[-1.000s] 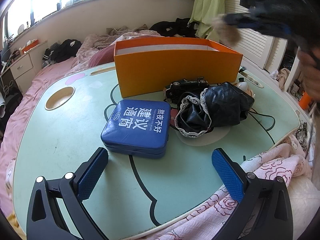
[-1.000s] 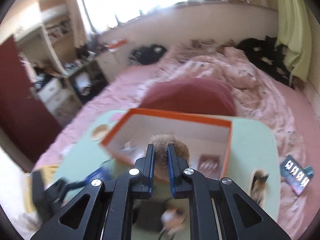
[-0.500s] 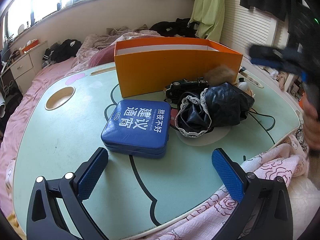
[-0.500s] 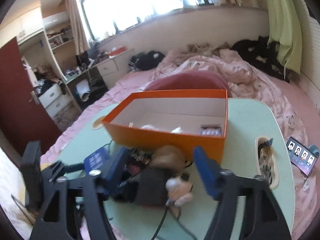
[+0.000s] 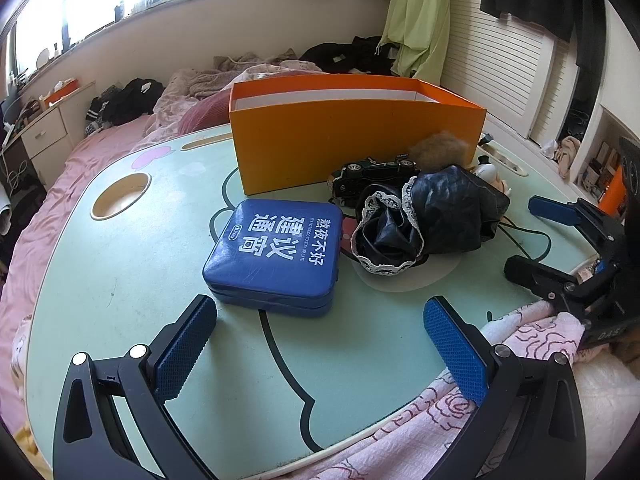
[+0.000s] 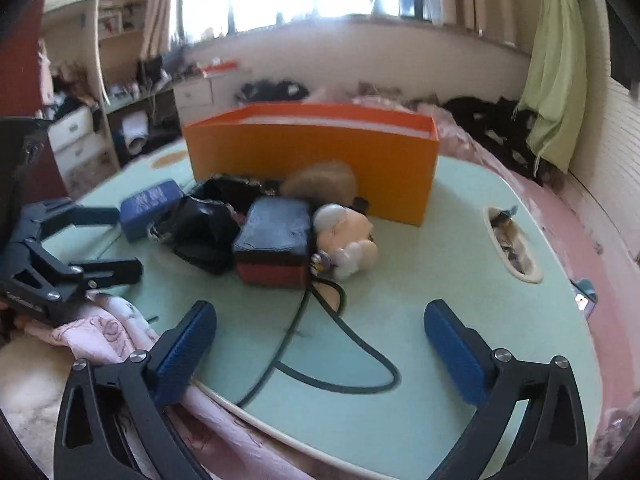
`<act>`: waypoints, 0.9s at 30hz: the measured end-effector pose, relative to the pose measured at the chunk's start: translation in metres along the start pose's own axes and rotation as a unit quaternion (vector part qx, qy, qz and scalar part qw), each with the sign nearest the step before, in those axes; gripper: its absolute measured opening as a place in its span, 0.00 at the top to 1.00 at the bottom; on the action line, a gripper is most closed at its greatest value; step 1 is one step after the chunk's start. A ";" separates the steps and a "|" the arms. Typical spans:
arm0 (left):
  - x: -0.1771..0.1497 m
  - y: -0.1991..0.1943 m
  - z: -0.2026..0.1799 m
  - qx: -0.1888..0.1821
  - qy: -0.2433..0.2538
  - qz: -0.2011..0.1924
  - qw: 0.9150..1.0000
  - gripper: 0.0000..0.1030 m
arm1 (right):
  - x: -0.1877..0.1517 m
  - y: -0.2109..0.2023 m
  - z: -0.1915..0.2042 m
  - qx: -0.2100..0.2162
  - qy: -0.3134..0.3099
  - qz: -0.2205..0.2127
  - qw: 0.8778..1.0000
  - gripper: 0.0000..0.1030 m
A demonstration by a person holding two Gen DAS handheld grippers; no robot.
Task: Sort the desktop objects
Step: 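Carry the fur ball out and place it behind the doll figurine, then move the left tool into the box toward the brown card box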
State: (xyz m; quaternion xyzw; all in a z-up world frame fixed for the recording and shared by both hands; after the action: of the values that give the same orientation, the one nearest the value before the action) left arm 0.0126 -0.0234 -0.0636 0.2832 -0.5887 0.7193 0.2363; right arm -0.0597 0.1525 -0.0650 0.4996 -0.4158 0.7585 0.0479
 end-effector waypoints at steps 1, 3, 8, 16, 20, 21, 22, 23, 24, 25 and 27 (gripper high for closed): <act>-0.001 0.000 0.001 0.000 0.000 0.000 1.000 0.00 | 0.000 0.000 -0.001 0.002 0.000 0.000 1.000 0.00; 0.000 0.000 0.001 0.000 0.000 0.000 1.000 0.00 | -0.001 -0.001 -0.003 0.004 -0.002 -0.001 1.000 0.00; 0.000 0.000 0.001 0.000 0.000 0.000 1.000 0.00 | -0.003 0.000 -0.006 0.005 -0.003 0.000 1.000 0.00; -0.001 0.000 0.001 0.000 0.000 0.000 1.000 0.00 | 0.002 0.001 0.000 0.016 -0.009 -0.001 1.000 0.00; -0.001 0.000 0.001 0.000 0.000 0.000 1.000 0.00 | 0.001 0.001 0.001 0.017 -0.012 0.000 1.000 0.00; -0.001 0.000 0.001 0.000 0.000 0.000 1.000 0.00 | 0.001 0.000 0.001 0.018 -0.012 0.000 1.000 0.00; -0.001 0.000 0.001 0.000 0.000 -0.001 1.000 0.00 | 0.001 0.000 0.001 0.019 -0.013 0.000 1.000 0.00; -0.001 0.000 0.001 0.000 0.000 -0.001 1.000 0.00 | 0.001 0.000 0.001 0.019 -0.014 -0.001 1.000 0.00; -0.001 0.000 0.001 0.000 0.000 -0.001 1.000 0.00 | 0.002 0.000 0.002 0.019 -0.014 -0.002 1.000 0.00; -0.001 0.000 0.001 0.000 0.000 -0.001 1.000 0.00 | 0.002 0.000 0.002 0.020 -0.014 -0.003 1.000 0.00; -0.001 0.000 0.001 0.000 0.000 -0.001 1.000 0.00 | 0.001 0.000 0.003 0.020 -0.015 -0.006 1.000 0.00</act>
State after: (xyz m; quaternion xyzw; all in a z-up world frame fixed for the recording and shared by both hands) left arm 0.0139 -0.0245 -0.0643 0.2839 -0.5886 0.7190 0.2365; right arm -0.0585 0.1502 -0.0638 0.5141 -0.3980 0.7589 0.0366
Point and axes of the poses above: each gripper's, at about its wrist camera, not at the fingertips, and y roughly the way its jaws point, z to its left, x to its top, the point moved 8 cm from there along y, roughly the way its jaws point, and after that the axes turned 14 degrees about x, right-handed, at the moved point
